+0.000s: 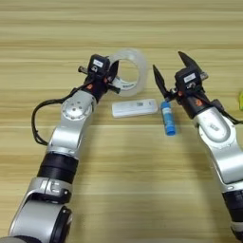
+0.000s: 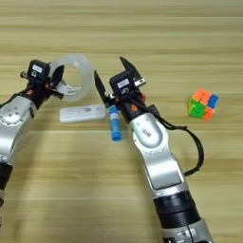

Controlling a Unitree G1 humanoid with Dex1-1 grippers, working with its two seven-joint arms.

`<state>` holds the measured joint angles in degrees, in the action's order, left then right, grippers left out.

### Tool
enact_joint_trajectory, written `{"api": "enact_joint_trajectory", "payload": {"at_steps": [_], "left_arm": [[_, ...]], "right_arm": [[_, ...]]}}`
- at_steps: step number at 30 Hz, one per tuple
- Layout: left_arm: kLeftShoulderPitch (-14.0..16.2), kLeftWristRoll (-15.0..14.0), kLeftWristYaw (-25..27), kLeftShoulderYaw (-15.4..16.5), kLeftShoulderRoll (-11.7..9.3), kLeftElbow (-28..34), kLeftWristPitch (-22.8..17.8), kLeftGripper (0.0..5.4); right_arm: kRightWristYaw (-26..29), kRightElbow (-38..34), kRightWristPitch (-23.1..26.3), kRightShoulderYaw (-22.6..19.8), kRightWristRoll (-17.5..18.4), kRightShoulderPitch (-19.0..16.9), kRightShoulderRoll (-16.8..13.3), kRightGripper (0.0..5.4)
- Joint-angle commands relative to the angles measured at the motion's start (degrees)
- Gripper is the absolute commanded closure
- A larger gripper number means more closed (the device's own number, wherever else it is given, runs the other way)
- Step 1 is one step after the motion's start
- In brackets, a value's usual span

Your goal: Move the objects on the table

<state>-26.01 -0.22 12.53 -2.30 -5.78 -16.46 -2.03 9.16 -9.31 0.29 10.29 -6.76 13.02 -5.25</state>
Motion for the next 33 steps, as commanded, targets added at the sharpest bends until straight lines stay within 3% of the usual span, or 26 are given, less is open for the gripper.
{"api": "enact_joint_trajectory", "payload": {"at_steps": [1,12,20,33], "left_arm": [[-0.9,-0.1,0.1,0.2,-0.4,0.3,-0.7,4.24],[-0.2,-1.1,2.6,1.1,-3.2,3.3,-3.8,4.25],[0.1,-1.5,5.7,2.6,-6.8,6.2,-7.8,4.25],[1.8,-3.6,9.3,4.0,-10.7,9.8,-14.8,4.25]], "right_arm": [[-0.4,-1.1,-0.9,-1.0,0.8,0.1,0.3,1.18],[-1.2,-0.5,-0.6,-2.9,1.3,1.2,0.9,0.01],[-2.2,0.1,-0.1,-3.9,1.7,1.8,1.4,0.0],[-3.3,0.9,0.0,-4.9,2.0,2.6,1.8,0.0]]}}
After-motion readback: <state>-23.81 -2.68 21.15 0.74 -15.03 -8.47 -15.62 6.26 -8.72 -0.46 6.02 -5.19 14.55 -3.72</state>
